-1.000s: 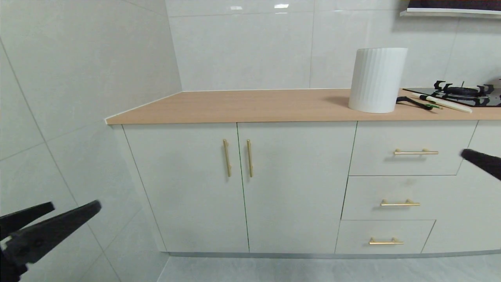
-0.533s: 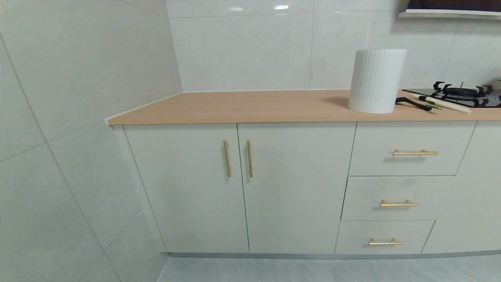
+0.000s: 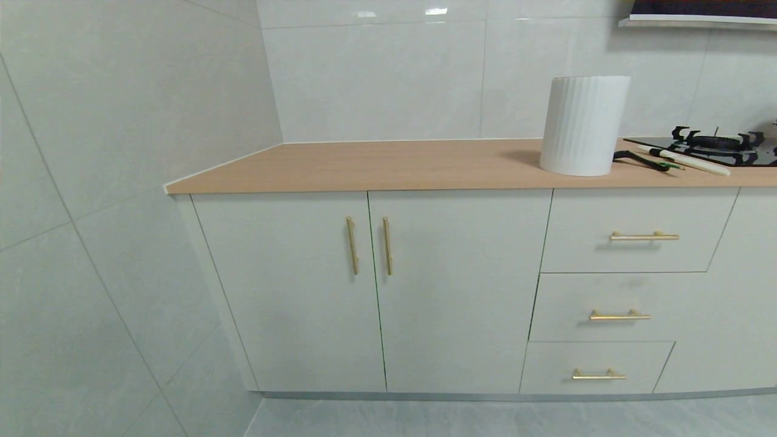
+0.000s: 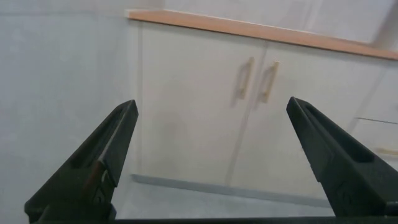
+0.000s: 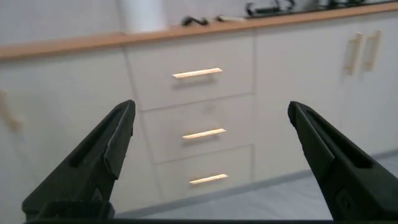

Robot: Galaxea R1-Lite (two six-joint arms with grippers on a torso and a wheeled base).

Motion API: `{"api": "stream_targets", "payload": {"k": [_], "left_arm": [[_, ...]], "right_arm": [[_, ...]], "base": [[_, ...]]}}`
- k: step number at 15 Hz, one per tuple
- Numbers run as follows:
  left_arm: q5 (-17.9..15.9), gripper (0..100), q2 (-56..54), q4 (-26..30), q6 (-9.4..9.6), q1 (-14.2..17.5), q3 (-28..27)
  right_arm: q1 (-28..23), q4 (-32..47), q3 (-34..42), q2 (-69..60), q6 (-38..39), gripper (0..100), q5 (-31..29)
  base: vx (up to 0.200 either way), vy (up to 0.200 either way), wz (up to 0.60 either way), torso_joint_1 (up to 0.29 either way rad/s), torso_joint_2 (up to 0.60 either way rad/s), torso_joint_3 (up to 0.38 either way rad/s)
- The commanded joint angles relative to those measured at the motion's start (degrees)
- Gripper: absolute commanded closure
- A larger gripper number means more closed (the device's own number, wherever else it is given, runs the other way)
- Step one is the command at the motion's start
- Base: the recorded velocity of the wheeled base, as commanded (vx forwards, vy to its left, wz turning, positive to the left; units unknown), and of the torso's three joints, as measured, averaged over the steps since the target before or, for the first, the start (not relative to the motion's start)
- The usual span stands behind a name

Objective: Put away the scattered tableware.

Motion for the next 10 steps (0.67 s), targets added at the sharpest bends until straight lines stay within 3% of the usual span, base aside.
{"api": "stream_targets", "payload": {"k": [1,3,5,7,10], "left_arm": [[1.64,0,-3.33,-1.41,3.32,2.19,6.80],[1.46,0,-3.33,-4.57,4.38,2.19,13.48],[-1.09,0,-3.33,-10.02,7.02,2.19,20.95],[-3.29,0,-3.33,-15.56,6.75,2.19,23.50],[-4.78,0,-3.33,-13.80,6.58,2.19,23.50]], "right_arm": [[0.35,-2.18,6.04,-2.86,-0.26,0,0.21],[0.61,-4.55,13.25,-3.39,-0.53,0,0.82],[0.61,-9.91,17.20,-3.39,-0.53,0,2.76],[0.61,-8.68,17.20,-3.39,-0.35,0,6.62],[0.61,-5.34,17.11,-3.30,-0.53,0,11.54]], "base": [[0.000,0.000,0.00,0.000,0.00,0.000],[0.000,0.000,0.00,0.000,0.00,0.000],[0.000,0.000,0.00,0.000,0.00,0.000],[0.000,0.000,0.00,0.000,0.00,0.000],[0.000,0.000,0.00,0.000,0.00,0.000]]}}
